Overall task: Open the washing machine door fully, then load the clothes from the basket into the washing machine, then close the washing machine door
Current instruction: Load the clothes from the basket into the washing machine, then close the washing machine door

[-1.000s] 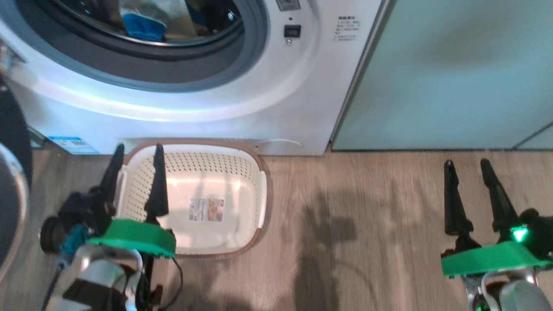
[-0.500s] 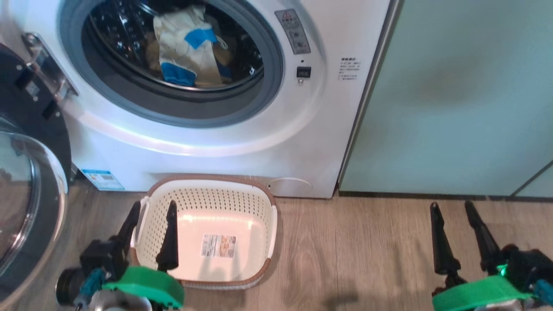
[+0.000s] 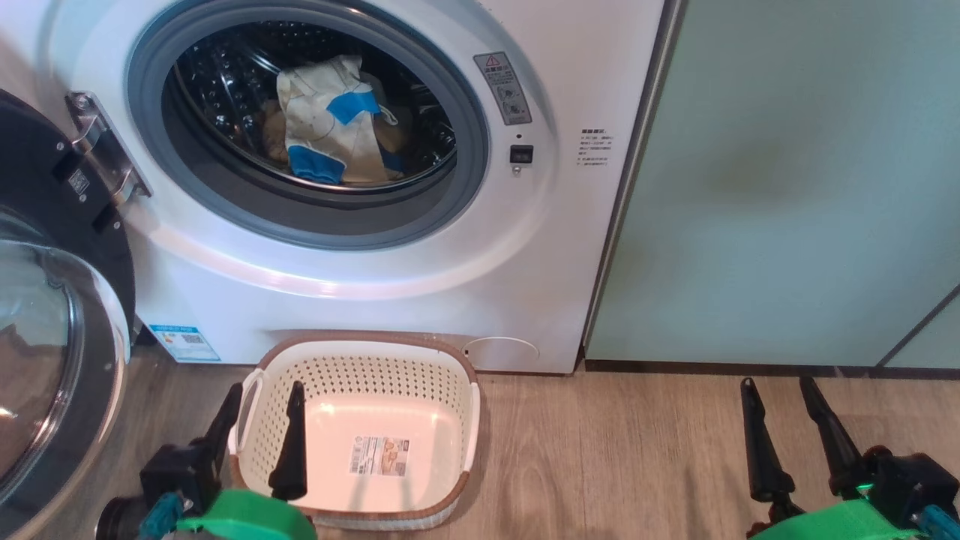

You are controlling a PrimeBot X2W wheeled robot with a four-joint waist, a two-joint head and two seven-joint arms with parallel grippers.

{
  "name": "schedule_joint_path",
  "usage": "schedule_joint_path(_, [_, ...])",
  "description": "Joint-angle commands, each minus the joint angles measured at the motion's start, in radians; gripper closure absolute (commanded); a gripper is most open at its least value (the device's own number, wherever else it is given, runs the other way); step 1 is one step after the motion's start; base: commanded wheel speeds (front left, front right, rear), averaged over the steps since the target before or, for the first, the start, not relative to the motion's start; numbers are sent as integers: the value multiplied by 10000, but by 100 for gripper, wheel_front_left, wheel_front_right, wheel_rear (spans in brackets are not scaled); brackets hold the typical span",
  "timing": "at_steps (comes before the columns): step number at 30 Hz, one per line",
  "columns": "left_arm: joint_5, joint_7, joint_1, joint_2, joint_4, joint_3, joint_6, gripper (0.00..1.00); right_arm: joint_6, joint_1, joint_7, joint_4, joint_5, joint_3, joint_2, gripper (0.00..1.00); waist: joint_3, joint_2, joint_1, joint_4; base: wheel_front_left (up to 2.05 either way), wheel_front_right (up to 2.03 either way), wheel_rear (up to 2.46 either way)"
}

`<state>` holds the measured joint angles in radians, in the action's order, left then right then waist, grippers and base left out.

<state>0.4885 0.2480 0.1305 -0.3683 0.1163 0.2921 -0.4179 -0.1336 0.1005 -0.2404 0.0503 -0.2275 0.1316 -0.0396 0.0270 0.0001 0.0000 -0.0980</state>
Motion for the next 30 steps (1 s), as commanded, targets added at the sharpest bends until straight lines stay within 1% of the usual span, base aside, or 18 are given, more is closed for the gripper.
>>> schedule_joint_path(1, [52, 75, -350, -148, 330, -460, -192, 0, 29, -184, -8, -376, 5, 223, -106, 0, -7, -1, 0, -16, 0, 0, 0])
schedule_joint_path(19, [20, 93, -363, -158, 348, -465, -223, 0, 29, -207, -12, -386, 10, 225, -106, 0, 6, -1, 0, -191, -4, 4, 0])
schedule_joint_path(25, [-21, 100, -437, -177, 288, -484, -218, 0, 29, -198, -22, -378, -10, 201, -106, 0, 32, -1, 0, -212, -88, 88, 0])
schedule_joint_path(30, [-57, 105, -474, -160, 258, -467, -221, 0, 29, -209, -31, -388, -8, 196, -106, 0, 46, -1, 0, -180, -163, 163, 0])
